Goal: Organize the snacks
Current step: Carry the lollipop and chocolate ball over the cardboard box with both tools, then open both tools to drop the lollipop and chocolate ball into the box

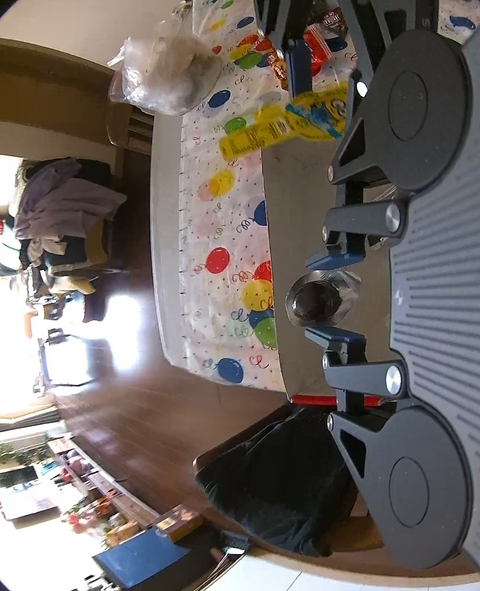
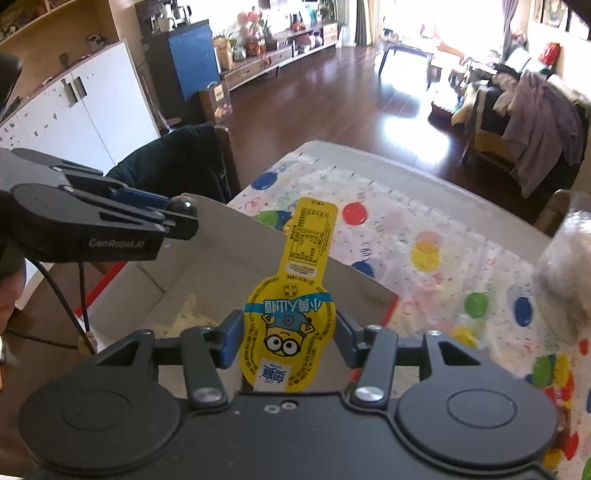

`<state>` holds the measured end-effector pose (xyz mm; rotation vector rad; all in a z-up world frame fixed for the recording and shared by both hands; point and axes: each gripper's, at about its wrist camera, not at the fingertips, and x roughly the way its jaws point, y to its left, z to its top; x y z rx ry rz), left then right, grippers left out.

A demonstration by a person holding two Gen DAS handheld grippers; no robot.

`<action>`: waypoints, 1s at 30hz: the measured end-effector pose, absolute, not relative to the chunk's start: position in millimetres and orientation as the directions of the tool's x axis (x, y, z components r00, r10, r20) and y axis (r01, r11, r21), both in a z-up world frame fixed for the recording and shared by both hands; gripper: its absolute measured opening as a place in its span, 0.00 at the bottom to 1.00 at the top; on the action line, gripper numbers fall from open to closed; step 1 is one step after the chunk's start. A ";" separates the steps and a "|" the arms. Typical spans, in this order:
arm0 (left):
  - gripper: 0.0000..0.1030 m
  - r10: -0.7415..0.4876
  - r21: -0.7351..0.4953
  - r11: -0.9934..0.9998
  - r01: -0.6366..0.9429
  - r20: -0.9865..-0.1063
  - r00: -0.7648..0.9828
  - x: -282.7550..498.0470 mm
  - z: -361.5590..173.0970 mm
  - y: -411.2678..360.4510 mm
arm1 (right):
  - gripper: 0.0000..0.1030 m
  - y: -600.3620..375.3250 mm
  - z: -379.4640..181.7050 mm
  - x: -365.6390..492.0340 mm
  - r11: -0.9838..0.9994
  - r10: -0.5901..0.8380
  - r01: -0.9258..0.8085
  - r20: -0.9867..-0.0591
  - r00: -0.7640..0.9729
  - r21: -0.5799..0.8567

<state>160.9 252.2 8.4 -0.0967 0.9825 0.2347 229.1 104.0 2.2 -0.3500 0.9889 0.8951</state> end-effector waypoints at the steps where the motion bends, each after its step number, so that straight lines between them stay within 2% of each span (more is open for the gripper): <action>1: 0.31 0.160 0.035 0.970 -0.241 -0.837 0.524 165.0 4.1 255.7 | 0.49 109.7 -3.3 232.9 0.608 0.483 -0.783 -0.844 0.233 0.132; 14: 0.31 0.136 0.090 0.984 -0.155 -0.940 0.313 203.7 -58.7 272.2 | 0.49 147.7 -72.6 239.4 0.592 0.400 -0.774 -0.915 0.042 0.224; 22: 0.32 0.142 0.129 0.989 -0.075 -0.969 0.202 218.9 -88.6 261.1 | 0.49 159.5 -95.0 235.6 0.591 0.343 -0.782 -0.939 0.021 0.198; 30: 0.33 0.150 0.139 0.988 -0.071 -0.972 0.182 221.2 -94.3 259.1 | 0.50 160.0 -102.5 229.0 0.596 0.307 -0.785 -0.951 0.026 0.171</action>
